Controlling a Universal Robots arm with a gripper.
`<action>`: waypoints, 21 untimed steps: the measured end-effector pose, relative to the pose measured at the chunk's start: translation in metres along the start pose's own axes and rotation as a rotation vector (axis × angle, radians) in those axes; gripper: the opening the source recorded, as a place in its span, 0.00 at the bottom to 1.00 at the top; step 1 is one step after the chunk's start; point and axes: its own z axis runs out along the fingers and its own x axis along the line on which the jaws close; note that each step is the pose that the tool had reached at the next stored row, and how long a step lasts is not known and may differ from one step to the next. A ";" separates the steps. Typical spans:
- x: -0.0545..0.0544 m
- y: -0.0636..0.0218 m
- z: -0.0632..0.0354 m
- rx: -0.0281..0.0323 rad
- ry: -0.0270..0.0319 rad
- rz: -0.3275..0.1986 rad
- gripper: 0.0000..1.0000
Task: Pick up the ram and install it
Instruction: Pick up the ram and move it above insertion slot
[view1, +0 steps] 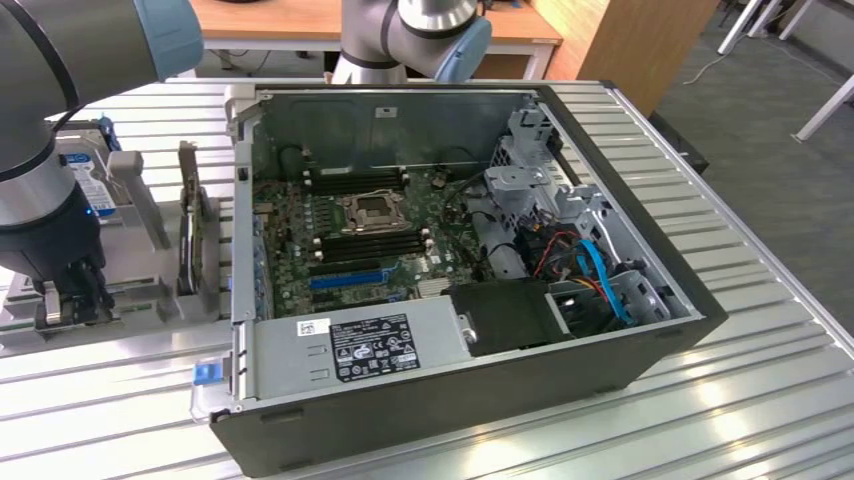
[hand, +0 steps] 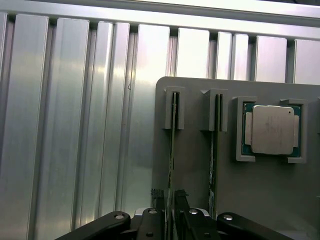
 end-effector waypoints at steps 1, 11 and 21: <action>0.000 0.0000 0.0000 -0.0001 0.0000 0.000 0.21; 0.000 0.0000 0.0000 -0.0001 0.0000 0.000 0.12; 0.000 0.0000 0.0000 -0.0001 0.0000 0.000 0.12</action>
